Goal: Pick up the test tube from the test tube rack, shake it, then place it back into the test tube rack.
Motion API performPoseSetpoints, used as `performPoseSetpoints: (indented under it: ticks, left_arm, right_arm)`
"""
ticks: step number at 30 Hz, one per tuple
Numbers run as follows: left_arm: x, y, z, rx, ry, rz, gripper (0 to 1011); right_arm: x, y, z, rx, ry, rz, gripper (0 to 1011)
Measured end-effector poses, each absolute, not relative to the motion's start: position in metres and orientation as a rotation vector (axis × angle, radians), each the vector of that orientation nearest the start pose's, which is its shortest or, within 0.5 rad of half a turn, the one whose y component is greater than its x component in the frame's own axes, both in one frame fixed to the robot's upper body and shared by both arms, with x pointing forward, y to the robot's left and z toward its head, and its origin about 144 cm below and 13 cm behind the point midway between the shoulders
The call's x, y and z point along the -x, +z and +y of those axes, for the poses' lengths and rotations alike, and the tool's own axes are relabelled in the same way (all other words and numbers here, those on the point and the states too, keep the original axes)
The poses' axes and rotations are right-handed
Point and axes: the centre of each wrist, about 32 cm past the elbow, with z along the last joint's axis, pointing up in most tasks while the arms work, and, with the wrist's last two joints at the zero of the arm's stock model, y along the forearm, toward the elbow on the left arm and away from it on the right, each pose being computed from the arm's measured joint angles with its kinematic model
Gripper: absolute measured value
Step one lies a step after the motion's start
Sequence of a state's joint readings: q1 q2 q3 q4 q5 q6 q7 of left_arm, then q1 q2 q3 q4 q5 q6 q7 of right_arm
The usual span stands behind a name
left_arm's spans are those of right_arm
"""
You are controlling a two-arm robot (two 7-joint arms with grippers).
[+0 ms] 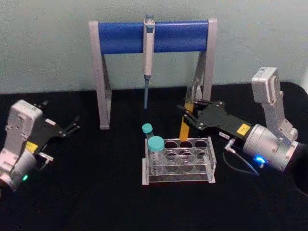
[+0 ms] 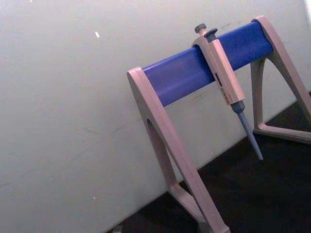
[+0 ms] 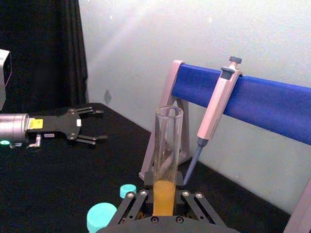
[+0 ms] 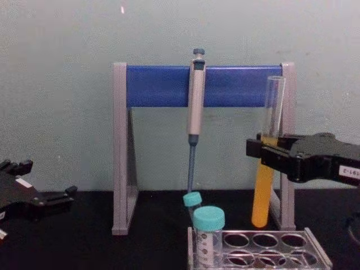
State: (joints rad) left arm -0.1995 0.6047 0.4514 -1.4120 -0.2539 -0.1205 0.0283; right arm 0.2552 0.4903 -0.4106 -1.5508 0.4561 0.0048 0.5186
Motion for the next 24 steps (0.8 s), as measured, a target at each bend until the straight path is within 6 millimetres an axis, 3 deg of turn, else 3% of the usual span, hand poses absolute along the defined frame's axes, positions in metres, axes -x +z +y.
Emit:
performPoseSetpoints:
  ticks: [24]
  left_arm:
    - [-0.4886, 1.1398, 0.3096, -0.304, 1.248, -0.285, 1001]
  right_arm:
    - [-0.5053, 1.1974, -0.2649, 0.047, -0.712, -0.096, 225]
